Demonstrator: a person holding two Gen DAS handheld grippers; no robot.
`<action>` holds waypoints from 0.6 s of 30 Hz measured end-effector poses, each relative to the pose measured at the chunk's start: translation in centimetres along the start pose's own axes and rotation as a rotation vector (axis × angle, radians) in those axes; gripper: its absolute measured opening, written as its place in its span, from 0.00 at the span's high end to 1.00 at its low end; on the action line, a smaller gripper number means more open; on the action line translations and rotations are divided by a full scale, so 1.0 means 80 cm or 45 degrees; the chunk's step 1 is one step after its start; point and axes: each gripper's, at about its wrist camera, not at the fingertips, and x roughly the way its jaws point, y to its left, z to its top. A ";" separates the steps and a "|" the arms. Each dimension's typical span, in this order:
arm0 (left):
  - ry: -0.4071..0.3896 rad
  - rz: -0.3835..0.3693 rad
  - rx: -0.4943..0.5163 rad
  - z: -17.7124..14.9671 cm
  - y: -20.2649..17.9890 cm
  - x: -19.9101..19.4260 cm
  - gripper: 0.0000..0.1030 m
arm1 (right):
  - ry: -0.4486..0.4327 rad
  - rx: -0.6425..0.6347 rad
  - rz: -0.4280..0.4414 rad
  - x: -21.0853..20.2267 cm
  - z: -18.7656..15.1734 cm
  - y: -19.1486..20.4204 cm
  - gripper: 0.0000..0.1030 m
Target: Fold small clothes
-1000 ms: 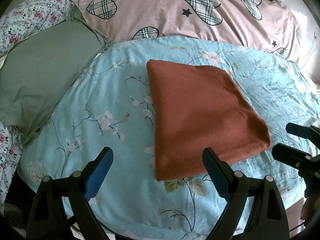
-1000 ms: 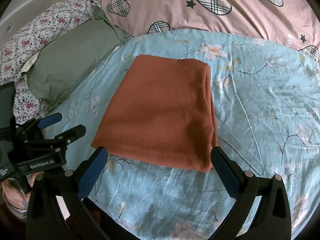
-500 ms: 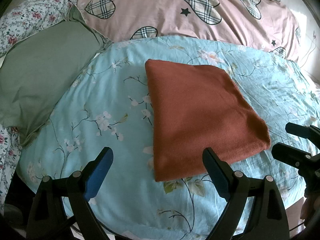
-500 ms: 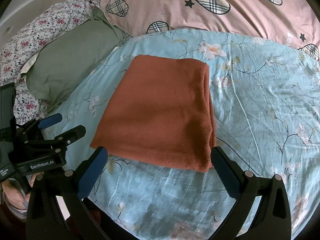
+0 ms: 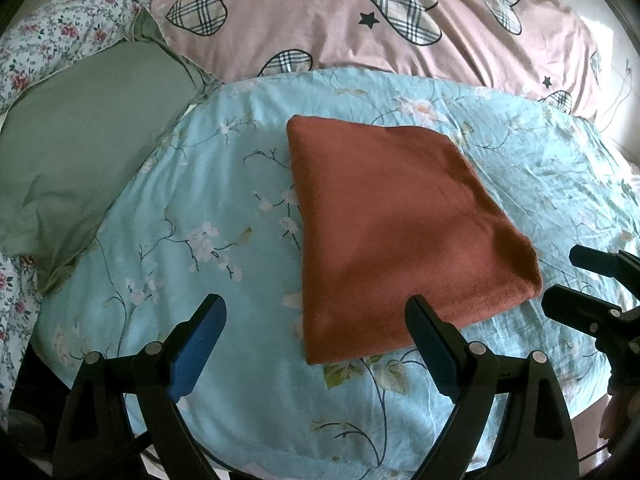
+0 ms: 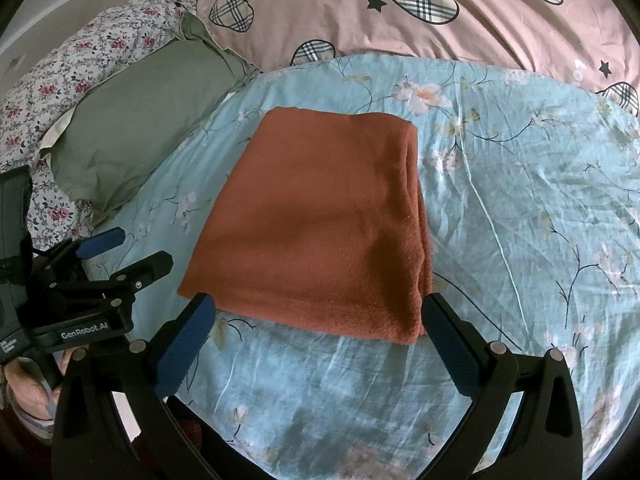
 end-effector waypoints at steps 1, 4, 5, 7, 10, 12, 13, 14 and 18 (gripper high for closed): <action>0.000 0.000 0.000 0.000 0.000 0.000 0.11 | -0.001 0.000 -0.001 -0.001 0.000 0.000 0.01; 0.001 -0.001 0.004 0.000 -0.001 0.000 0.11 | 0.000 0.000 -0.003 0.000 0.000 0.000 0.01; 0.002 -0.001 0.006 0.000 -0.001 0.001 0.11 | 0.000 0.000 -0.001 0.000 0.000 0.000 0.01; 0.003 0.000 0.006 0.000 -0.002 0.001 0.11 | -0.001 0.000 -0.002 0.000 0.000 0.000 0.01; 0.003 -0.001 0.005 0.000 -0.002 0.001 0.11 | -0.001 0.001 -0.002 0.001 0.000 -0.001 0.01; 0.005 -0.002 0.006 0.001 -0.002 0.002 0.11 | -0.002 0.002 -0.005 0.002 0.000 -0.002 0.01; 0.004 -0.001 0.006 0.001 -0.002 0.002 0.11 | -0.003 0.003 -0.005 0.002 0.000 -0.003 0.01; 0.005 0.001 0.008 0.001 -0.002 0.002 0.11 | -0.004 0.005 -0.006 0.002 0.001 -0.004 0.01; 0.004 0.004 0.010 0.002 -0.003 0.003 0.10 | -0.010 0.009 -0.011 0.000 0.004 -0.010 0.01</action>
